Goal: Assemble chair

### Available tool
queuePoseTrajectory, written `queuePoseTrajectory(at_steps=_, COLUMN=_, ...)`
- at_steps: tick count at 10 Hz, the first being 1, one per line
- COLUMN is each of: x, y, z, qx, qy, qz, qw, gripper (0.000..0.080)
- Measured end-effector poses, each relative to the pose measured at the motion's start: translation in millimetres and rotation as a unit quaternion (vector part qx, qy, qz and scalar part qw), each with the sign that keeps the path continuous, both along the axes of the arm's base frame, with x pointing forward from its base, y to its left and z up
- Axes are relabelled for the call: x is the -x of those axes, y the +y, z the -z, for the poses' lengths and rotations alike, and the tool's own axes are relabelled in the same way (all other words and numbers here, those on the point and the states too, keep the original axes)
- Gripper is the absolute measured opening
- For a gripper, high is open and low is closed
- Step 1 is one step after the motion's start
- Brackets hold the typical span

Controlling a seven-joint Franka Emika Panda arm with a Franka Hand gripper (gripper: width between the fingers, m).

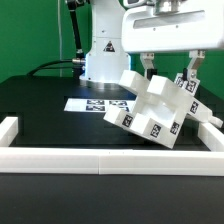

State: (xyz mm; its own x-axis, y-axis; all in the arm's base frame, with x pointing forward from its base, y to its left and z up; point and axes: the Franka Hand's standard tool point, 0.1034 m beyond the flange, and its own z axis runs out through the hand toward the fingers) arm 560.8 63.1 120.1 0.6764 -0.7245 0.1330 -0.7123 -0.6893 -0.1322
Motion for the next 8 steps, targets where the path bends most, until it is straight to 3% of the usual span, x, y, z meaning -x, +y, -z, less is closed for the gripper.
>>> queuePoseTrajectory(at_steps=5, x=13.2, y=-1.0, z=-15.2, qx=-0.022, qy=0.01, qz=0.013, qw=1.0, gripper=0.0649)
queuePoseTrajectory(at_steps=8, x=18.8, y=-23.6, z=-9.7, qx=-0.014, qy=0.015, qz=0.012, qw=1.0, gripper=0.0649)
